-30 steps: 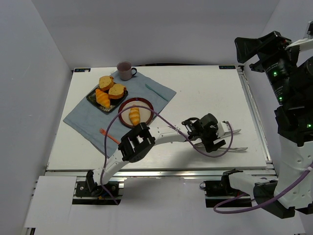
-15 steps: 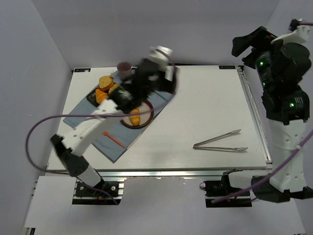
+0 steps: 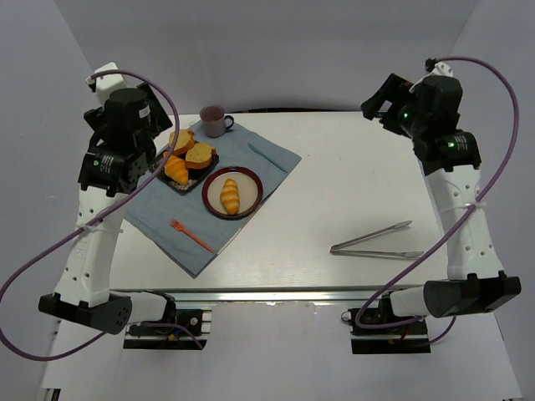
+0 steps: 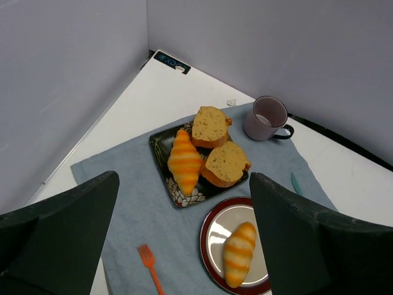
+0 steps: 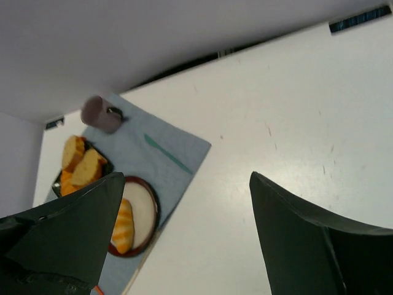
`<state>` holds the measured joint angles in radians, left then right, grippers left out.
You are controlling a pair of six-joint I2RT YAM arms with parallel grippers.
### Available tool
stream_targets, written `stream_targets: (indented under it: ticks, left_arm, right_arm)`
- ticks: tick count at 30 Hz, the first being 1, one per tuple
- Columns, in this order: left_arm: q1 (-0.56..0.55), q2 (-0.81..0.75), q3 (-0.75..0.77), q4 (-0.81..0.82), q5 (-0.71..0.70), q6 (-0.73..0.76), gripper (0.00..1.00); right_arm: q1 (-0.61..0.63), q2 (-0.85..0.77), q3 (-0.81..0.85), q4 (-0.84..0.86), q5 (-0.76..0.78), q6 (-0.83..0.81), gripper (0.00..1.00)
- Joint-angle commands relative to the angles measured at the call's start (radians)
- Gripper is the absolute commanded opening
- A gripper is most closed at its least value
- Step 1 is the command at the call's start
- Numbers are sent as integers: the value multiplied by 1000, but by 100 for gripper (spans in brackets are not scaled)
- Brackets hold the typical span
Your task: Place the bread
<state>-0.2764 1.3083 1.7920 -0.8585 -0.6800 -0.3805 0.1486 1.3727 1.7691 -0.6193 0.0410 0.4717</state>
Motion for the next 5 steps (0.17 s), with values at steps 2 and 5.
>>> stream_targets:
  ticks: [2, 5]
  left_arm:
    - [14, -46, -23, -60, -35, -24, 98]
    - [23, -55, -48, -65, -29, -31, 98]
  right_arm:
    - [-14, -40, -127, 36, -32, 12, 89]
    - [-15, -67, -194, 62, -9, -13, 89]
